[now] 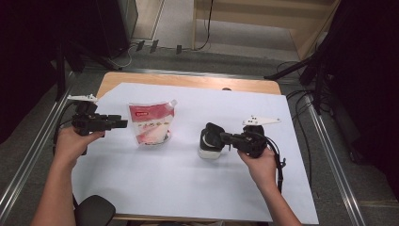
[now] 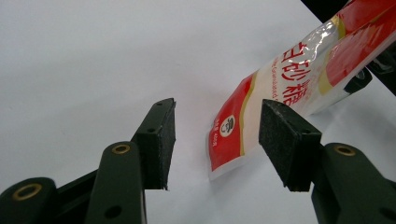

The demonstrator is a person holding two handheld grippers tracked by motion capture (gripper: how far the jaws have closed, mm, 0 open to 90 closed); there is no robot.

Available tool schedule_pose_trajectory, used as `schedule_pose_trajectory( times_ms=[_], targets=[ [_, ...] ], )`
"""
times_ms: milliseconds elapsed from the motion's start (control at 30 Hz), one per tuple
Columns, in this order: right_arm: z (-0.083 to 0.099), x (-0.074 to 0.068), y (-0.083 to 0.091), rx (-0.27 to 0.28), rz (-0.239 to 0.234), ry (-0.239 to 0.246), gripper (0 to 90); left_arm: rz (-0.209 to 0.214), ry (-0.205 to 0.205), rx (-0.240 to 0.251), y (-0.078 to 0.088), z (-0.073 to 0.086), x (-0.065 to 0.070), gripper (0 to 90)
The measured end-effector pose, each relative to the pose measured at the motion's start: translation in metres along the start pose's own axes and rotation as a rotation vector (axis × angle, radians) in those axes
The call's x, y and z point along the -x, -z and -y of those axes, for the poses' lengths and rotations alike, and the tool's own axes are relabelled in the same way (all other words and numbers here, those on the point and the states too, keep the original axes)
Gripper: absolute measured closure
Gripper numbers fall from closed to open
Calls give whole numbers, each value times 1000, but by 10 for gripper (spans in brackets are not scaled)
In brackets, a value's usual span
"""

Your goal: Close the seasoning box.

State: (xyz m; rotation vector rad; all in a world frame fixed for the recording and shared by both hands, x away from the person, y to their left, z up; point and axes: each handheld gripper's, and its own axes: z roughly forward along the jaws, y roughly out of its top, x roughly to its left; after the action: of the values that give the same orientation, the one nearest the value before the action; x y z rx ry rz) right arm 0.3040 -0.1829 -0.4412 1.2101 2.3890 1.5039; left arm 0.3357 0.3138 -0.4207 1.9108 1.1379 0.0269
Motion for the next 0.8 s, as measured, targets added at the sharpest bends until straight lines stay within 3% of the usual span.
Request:
schedule_pose_trajectory(
  times_ms=[467, 633, 800],
  targets=[
    [0, -4, -3, -14, -5, 17, 874, -6, 4, -8, -1, 0, 1, 468],
    [-1, -4, 0, 0, 3, 38, 769, -6, 1, -12, -3, 0, 1, 464],
    [0, 2, 8, 22, 25, 28, 640, -7, -4, -18, -4, 0, 2, 462]
  ],
)
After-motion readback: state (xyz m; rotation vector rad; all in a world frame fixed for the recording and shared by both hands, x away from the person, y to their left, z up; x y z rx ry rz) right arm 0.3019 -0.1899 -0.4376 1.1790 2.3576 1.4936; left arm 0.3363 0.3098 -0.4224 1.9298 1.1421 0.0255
